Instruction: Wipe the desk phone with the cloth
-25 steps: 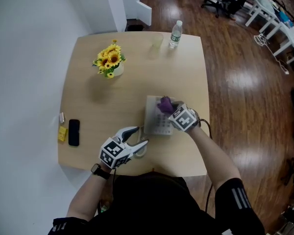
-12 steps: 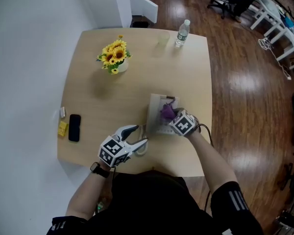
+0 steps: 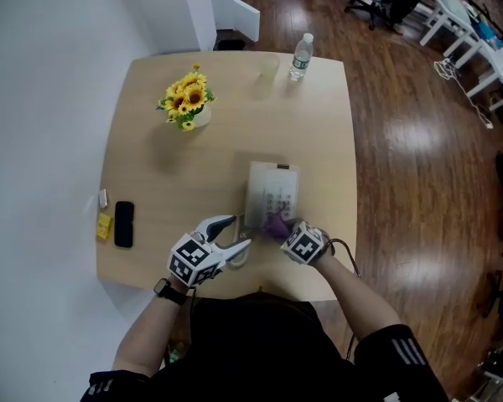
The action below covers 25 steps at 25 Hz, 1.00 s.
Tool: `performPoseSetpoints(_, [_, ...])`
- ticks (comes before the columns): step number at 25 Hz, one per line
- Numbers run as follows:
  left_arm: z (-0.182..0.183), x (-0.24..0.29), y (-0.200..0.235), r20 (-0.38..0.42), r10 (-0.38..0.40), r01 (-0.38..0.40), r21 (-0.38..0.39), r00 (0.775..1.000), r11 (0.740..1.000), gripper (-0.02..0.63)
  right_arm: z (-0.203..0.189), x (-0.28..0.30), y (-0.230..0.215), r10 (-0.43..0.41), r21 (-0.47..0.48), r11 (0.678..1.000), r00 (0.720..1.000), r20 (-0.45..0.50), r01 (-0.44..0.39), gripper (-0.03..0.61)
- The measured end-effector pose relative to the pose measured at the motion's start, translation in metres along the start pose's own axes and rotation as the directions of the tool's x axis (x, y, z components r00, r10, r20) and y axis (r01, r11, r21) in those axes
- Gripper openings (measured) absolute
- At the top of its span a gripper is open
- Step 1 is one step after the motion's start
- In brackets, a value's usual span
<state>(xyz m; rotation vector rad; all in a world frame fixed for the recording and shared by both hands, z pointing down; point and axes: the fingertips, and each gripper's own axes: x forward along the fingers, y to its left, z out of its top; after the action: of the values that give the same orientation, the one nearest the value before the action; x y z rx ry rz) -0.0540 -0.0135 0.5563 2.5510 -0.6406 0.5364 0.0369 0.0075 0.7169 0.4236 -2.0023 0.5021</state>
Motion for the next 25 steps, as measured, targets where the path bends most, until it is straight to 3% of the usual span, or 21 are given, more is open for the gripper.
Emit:
performPoseSetpoints(3, [0.0,-0.002,-0.001,0.002,-0.001,0.001,0.0,1.0,1.0,0.268,0.022,-0.01,-0.009,-0.006,0.004,1.0,0.998,0.056,0.005,0.15])
performPoseSetpoints(7, [-0.001,-0.005,0.001,0.0,0.004,-0.004,-0.002,1.0,1.0,0.268,0.081,-0.03,-0.064,-0.101,0.047,0.994,0.984,0.148,0.095,0.152])
performPoseSetpoints(12, [-0.003,-0.011,0.001,0.001,0.009,-0.009,-0.005,1.0,1.0,0.268,0.13,-0.035,-0.13,-0.2,0.081,0.978,0.969,0.142,0.19,0.152])
performPoseSetpoints(17, [-0.009,-0.016,0.005,0.0,0.018,-0.018,-0.019,1.0,1.0,0.268,0.123,-0.016,-0.145,-0.22,0.07,0.974,0.973,0.071,0.215,0.152])
performPoseSetpoints(21, [-0.012,-0.018,0.009,0.0,0.024,-0.024,-0.028,1.0,0.999,0.268,0.104,-0.008,-0.117,-0.168,0.118,0.981,0.982,0.09,0.157,0.152])
performPoseSetpoints(25, [-0.009,-0.014,0.007,0.005,0.016,-0.016,-0.024,1.0,1.0,0.268,0.08,-0.004,-0.083,-0.15,0.079,0.986,0.984,0.09,0.144,0.152])
